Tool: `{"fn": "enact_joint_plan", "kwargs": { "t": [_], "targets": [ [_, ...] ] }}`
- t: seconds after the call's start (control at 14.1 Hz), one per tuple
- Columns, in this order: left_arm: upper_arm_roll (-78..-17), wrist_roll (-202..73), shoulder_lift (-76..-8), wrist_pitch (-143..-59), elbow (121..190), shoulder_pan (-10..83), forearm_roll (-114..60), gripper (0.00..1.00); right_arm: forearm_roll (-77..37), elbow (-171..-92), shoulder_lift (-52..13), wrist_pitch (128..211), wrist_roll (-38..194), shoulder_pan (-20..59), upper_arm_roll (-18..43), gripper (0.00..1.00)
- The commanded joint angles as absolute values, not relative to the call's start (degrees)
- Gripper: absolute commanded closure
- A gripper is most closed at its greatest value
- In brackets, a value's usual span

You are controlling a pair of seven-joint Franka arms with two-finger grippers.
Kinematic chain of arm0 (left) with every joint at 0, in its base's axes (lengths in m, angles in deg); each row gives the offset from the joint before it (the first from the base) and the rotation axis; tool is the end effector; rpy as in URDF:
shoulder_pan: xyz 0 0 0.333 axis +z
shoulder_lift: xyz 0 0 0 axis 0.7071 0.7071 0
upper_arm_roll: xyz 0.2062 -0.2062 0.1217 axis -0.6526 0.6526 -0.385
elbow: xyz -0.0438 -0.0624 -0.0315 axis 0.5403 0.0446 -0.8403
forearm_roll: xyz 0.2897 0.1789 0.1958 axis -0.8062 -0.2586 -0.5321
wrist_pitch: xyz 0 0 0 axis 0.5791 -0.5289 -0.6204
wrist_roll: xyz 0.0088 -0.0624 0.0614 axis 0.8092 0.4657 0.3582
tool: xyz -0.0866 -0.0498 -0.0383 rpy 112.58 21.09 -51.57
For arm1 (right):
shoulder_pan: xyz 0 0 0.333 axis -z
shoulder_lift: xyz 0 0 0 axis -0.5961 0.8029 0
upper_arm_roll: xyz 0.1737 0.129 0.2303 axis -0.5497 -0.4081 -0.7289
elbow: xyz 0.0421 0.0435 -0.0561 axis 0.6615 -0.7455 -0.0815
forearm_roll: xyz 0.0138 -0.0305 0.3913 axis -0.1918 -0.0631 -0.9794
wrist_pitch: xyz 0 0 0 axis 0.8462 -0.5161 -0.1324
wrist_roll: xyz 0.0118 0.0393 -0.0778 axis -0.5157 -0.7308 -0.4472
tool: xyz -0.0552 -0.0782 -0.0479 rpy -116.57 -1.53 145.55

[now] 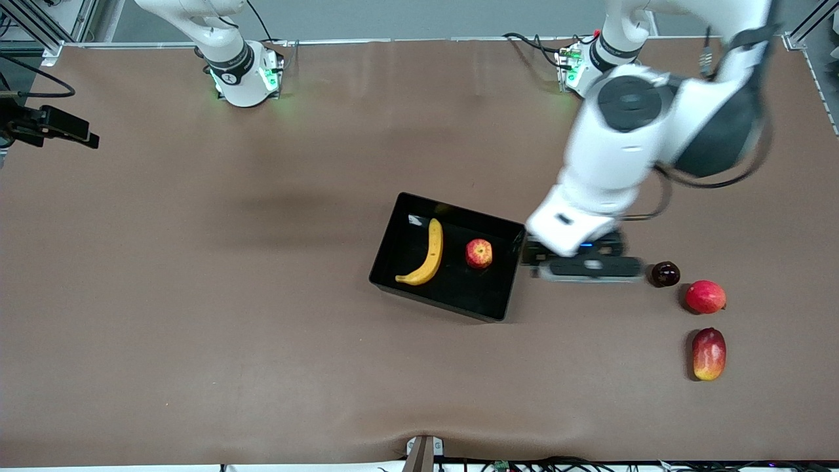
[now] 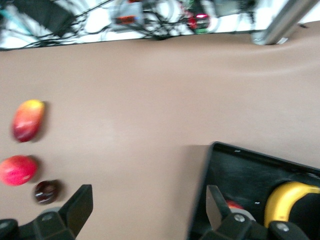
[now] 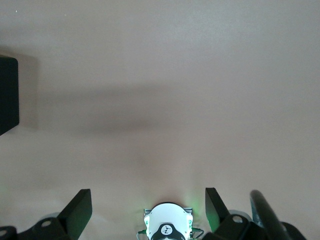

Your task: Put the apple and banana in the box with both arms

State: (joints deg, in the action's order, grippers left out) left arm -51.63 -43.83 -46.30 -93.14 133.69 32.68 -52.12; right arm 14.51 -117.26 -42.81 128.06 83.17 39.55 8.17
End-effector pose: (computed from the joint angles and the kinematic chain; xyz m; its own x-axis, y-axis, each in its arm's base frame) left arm 0.6361 -0.2592 0.5366 0.9695 -0.0376 0.2423 -0.0155 -0.9956 -0.0926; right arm 0.5243 -0.0333 0.6395 0.9778 -0.0598 -0.2009 -0.0705 -0.9964 -0.0466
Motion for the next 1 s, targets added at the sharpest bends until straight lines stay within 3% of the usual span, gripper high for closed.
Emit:
{"fn": "enact_joint_plan", "kwargs": {
  "t": [0.0,0.5,0.93],
  "targets": [
    [-51.2,-44.7,-51.5,-89.8,135.8,36.4,-51.1,0.0,13.5,-117.8,-43.5,128.2,83.2,40.7,7.5,0.0],
    [-51.2,-53.3,-59.4,-80.7,136.8,41.1,-46.1,0.0,13.5,-117.8,-43.3,128.0,83.3,40.8,7.5,0.0],
    [-55.6,-60.7,-70.9,-80.5,149.3,42.4,-40.7,0.0,13.5,-117.8,-43.5,127.7,83.3,40.8,7.5,0.0]
  ]
}}
